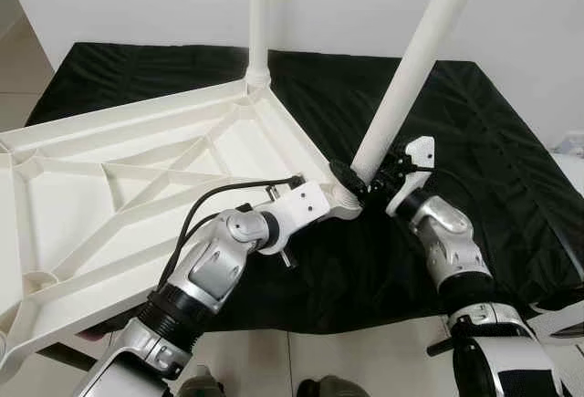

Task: Building children table

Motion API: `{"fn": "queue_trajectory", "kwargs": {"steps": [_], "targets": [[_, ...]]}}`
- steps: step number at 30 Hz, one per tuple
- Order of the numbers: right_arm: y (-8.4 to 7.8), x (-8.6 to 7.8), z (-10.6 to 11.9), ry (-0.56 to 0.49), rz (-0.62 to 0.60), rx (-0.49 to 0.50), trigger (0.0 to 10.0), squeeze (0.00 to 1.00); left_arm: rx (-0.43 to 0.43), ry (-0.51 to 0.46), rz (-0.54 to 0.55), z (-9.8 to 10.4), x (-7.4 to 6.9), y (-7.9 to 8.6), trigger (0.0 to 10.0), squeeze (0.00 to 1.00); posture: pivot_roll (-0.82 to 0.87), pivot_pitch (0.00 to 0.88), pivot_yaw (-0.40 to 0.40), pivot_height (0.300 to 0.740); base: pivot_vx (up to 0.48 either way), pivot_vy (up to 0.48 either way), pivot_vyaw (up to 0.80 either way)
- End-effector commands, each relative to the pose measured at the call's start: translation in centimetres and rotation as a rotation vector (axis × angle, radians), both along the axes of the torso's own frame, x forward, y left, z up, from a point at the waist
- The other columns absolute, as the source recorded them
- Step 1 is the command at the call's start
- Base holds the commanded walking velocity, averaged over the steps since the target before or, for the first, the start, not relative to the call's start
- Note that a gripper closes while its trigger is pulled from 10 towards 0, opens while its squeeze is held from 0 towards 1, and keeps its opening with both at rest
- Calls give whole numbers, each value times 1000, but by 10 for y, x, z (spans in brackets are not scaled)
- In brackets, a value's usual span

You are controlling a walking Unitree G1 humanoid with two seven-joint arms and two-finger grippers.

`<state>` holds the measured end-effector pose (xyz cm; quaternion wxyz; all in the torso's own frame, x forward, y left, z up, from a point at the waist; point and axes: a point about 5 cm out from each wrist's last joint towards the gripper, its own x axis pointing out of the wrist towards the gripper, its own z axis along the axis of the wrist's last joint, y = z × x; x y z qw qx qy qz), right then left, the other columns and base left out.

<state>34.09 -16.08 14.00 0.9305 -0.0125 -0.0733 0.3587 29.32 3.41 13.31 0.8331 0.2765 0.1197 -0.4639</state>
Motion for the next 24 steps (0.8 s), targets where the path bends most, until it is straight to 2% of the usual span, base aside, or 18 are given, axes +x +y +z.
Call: {"fn": "queue_trajectory", "kwargs": {"steps": [1,6,11,12,13,14,15,16,17,24], "targets": [[-1,1,-3,16,38,-42,10000,0,-33,-58,-48,13,-2,-11,10000,0,16,0,-69,740,0,0,0],[-10,2,-7,52,97,-90,10000,0,-35,-56,-45,13,-3,-10,10000,0,19,0,-70,740,0,0,0],[-22,4,-7,56,86,-144,10000,0,-33,-52,-44,12,-4,-9,10000,0,21,0,-69,740,0,0,0],[-24,4,-6,58,84,-147,9412,0,-31,-53,-45,12,-5,-9,10000,0,21,0,-68,740,0,0,0],[-25,5,-6,58,81,-151,8314,0,-30,-54,-47,12,-4,-9,10000,0,20,0,-68,740,0,0,0],[-26,5,-6,58,81,-152,8314,0,-30,-54,-48,12,-4,-9,10000,0,20,0,-68,740,0,0,0],[-27,5,-6,59,79,-155,1098,0,-30,-55,-48,12,-4,-10,10000,0,19,0,-67,740,0,0,0],[-28,5,-6,62,77,-157,1098,0,-31,-55,-48,13,-4,-10,10000,0,18,0,-67,740,0,0,0],[-28,6,-6,70,78,-156,0,0,-31,-55,-48,13,-4,-10,10000,0,18,0,-68,740,0,0,0],[-28,5,-10,88,106,-142,0,0,-32,-60,-49,14,-2,-11,10000,0,14,0,-69,740,0,0,0]]}}
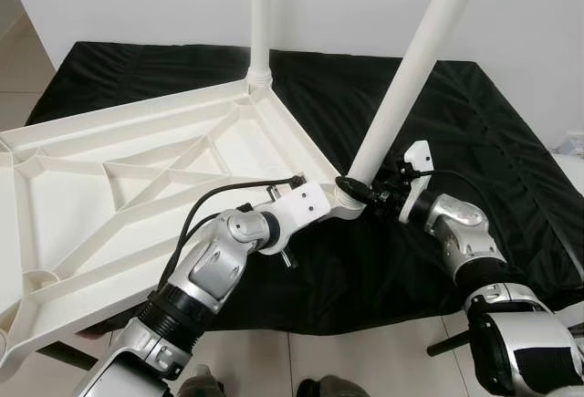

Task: Building children table

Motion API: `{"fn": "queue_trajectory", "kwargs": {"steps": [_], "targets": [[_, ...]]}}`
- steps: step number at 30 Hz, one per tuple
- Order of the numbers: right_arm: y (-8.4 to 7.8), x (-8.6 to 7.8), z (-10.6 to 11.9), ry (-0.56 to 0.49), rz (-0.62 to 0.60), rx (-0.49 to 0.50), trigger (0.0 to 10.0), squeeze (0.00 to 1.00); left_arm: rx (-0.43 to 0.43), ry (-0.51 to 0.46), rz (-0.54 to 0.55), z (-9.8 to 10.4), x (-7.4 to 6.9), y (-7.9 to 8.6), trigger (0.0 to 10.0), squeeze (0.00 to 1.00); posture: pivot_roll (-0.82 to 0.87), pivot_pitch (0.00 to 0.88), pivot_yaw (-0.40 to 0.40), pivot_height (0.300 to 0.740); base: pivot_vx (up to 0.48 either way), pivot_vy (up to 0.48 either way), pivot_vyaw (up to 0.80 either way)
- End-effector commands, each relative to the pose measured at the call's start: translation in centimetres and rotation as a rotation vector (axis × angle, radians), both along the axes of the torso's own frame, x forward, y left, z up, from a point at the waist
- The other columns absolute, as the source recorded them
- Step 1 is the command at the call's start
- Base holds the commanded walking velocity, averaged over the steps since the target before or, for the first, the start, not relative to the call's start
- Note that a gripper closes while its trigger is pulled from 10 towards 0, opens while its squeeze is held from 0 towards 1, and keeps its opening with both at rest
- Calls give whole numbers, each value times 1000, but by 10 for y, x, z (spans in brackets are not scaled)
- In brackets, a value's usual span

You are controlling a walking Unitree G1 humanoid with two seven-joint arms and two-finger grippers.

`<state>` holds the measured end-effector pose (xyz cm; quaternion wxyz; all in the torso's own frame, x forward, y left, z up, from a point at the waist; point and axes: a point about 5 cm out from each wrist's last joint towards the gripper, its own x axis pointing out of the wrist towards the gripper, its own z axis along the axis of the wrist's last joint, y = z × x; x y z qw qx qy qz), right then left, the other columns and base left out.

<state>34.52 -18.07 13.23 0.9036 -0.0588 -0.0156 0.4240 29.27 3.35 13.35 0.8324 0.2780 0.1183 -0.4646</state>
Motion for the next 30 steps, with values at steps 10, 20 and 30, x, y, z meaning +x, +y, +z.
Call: {"fn": "queue_trajectory", "kwargs": {"steps": [10,20,30], "targets": [[-6,-1,-6,17,-36,14,10000,0,-35,-58,-50,13,-1,-11,10000,0,9,0,-67,740,0,0,0],[4,-5,-7,-43,-166,85,10000,0,-39,-54,-57,12,-3,-14,10000,0,5,0,-70,740,0,0,0],[32,-10,-11,-81,-310,86,10000,0,-39,-41,-64,9,-7,-16,10000,0,2,0,-71,740,0,0,0]]}}
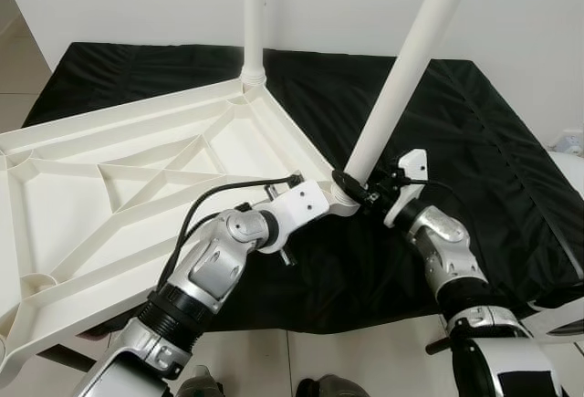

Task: Building children table

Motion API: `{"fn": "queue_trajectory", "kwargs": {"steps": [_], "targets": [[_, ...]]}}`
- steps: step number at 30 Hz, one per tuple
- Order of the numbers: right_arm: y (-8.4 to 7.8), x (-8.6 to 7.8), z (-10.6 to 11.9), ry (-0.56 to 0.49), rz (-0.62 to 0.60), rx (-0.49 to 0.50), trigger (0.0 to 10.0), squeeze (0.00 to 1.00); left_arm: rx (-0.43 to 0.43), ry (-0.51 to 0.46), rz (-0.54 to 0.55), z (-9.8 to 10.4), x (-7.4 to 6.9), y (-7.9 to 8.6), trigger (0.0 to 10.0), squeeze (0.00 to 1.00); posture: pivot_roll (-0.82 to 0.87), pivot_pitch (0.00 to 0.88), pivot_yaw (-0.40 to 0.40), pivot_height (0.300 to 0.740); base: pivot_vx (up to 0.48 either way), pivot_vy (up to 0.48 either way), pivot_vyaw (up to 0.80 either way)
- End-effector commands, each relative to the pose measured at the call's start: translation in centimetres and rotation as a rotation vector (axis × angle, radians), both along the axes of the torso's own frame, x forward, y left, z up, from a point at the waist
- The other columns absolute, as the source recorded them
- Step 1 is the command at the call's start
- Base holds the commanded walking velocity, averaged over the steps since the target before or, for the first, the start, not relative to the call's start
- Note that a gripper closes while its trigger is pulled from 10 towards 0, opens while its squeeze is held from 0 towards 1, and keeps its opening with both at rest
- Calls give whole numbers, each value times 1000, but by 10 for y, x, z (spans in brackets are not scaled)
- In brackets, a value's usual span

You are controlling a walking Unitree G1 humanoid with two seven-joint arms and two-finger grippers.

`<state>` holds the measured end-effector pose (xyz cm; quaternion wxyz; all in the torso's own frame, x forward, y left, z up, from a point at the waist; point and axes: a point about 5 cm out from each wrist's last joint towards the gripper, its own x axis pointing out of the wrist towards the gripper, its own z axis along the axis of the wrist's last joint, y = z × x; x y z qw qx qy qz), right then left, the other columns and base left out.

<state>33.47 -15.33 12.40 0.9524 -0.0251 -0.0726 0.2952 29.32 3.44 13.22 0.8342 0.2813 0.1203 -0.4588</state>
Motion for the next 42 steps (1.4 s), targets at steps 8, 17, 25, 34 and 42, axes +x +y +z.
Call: {"fn": "queue_trajectory", "kwargs": {"steps": [8,17,25,34,42], "targets": [[41,-6,0,8,-149,75,10000,0,-54,-27,-82,9,-10,-19,10000,0,3,0,-76,740,0,0,0],[62,-10,0,38,-342,127,10000,0,-50,-25,-83,7,-11,-20,10000,0,2,0,-76,740,0,0,0],[61,-14,-1,55,-405,119,10000,0,-45,-24,-82,6,-11,-19,10000,0,0,0,-77,740,0,0,0],[50,-14,-2,81,-443,139,10000,1000,-46,-26,-79,7,-11,-18,10000,0,1,0,-77,740,0,0,0],[41,-15,2,59,-412,143,10000,1000,-43,-29,-77,7,-10,-17,10000,0,3,0,-76,740,0,0,0]]}}
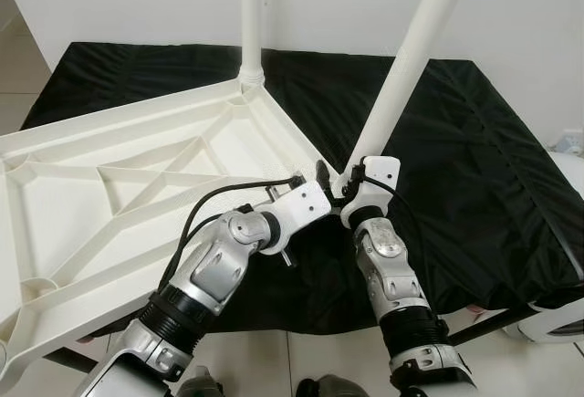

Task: Building children table

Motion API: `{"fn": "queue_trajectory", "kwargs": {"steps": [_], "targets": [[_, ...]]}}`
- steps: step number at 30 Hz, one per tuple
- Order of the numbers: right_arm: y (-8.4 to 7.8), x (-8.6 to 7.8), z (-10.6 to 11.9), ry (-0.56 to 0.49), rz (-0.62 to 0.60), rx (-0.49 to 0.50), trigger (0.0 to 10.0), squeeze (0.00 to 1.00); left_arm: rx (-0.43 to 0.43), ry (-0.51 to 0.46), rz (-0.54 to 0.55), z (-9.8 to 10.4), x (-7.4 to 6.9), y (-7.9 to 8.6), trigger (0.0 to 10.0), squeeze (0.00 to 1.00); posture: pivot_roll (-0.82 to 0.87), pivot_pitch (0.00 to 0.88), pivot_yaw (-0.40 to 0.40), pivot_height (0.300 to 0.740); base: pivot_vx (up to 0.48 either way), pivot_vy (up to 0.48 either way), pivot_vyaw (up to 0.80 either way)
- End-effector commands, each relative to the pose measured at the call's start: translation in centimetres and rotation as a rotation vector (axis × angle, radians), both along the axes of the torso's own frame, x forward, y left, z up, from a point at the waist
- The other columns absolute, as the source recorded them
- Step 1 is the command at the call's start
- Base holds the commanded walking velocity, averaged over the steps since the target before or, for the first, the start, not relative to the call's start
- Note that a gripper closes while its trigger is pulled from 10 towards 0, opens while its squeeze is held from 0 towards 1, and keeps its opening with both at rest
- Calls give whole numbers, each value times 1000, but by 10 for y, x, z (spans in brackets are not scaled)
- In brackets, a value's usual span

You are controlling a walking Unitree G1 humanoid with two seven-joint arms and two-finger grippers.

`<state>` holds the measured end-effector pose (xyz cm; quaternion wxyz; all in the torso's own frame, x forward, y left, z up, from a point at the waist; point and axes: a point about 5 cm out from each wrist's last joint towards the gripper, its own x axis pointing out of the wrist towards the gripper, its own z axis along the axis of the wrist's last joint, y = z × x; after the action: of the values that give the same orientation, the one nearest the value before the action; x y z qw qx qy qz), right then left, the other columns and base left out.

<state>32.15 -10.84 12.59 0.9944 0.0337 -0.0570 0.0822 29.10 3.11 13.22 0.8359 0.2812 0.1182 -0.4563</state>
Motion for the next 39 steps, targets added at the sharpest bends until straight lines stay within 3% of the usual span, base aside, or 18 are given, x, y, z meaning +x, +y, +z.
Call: {"fn": "queue_trajectory", "kwargs": {"steps": [1,8,10,16,19,28,39], "targets": [[-10,-1,4,-29,77,4,10000,0,-40,-25,-81,7,-7,-14,10000,0,2,0,-75,740,0,0,0],[-22,0,12,-64,224,-10,10000,0,-39,-26,-79,8,-6,-13,10000,0,1,0,-75,740,0,0,0],[-32,-1,13,-57,377,-59,10000,0,-41,-28,-75,9,-5,-12,10000,0,-1,0,-72,740,0,0,0],[-37,-1,12,-54,410,-84,10000,0,-41,-29,-74,10,-5,-12,10000,0,-1,0,-71,740,0,0,0],[-65,1,1,30,566,-161,10000,0,-43,-31,-66,11,-3,-11,10000,0,-2,0,-63,740,0,0,0],[-90,13,6,94,626,-196,10000,0,-34,-30,-70,10,-3,-9,10000,0,5,0,-57,740,0,0,0],[-91,22,15,61,661,-214,10000,0,-31,-31,-68,11,-3,-7,10000,0,11,0,-56,740,0,0,0]]}}
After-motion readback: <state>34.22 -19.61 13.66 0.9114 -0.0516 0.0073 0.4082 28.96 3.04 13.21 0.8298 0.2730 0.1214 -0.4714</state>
